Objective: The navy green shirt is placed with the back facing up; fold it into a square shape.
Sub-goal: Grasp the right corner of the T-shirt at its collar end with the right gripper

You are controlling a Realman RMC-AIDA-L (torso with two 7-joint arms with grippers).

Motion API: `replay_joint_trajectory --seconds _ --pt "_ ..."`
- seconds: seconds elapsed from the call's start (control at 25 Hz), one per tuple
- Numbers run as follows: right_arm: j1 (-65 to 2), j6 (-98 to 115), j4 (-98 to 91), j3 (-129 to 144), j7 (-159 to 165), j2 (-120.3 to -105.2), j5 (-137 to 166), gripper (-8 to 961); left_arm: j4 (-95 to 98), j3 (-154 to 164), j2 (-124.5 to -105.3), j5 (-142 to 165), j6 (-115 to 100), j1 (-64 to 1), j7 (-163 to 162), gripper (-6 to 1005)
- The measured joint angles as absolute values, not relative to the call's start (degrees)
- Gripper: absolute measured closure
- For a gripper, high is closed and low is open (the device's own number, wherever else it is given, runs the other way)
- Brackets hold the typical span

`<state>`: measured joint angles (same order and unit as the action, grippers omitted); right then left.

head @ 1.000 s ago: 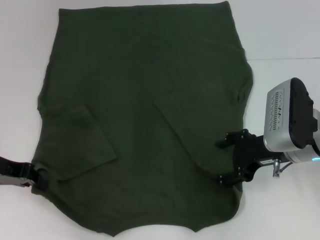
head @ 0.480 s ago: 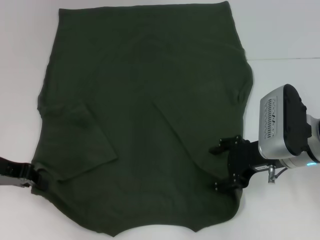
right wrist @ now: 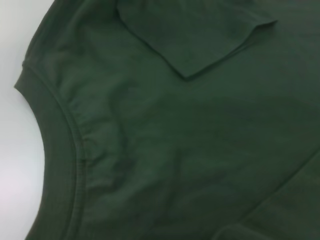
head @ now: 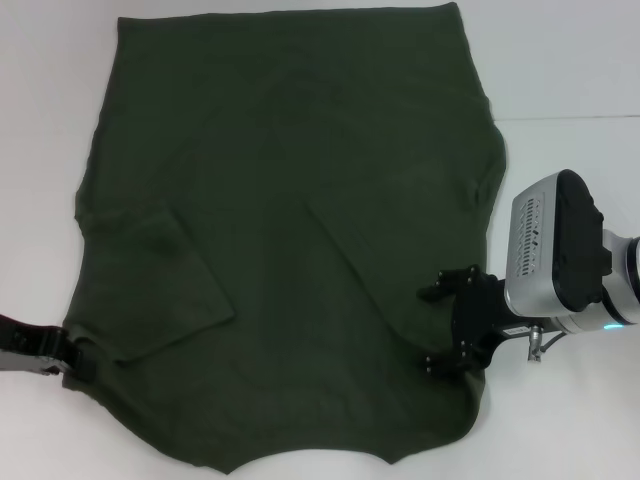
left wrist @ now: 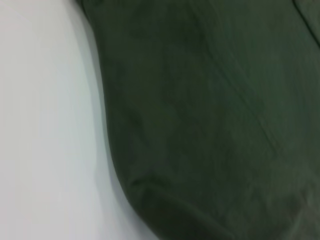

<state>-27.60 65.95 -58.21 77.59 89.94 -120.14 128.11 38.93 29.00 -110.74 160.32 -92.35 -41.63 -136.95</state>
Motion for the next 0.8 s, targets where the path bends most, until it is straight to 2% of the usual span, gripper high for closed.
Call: replay_joint_trajectory --seconds 0.56,0.68,0.8 --pt "-27.24 64.36 -58.29 77.78 90.61 -120.14 128.48 73 38.93 28.92 -110.74 160.31 -92.42 -41.67 -136.95 959" --pt "-27.21 64.54 -58.43 77.78 90.62 -120.14 128.49 259 38.94 28.91 -110.74 160.31 -92.39 -41.74 -136.96 959" --pt "-27.14 64.79 -58.57 77.78 90.69 -120.14 128.5 331 38.94 28.91 -110.74 160.31 -92.4 -41.81 -136.97 959"
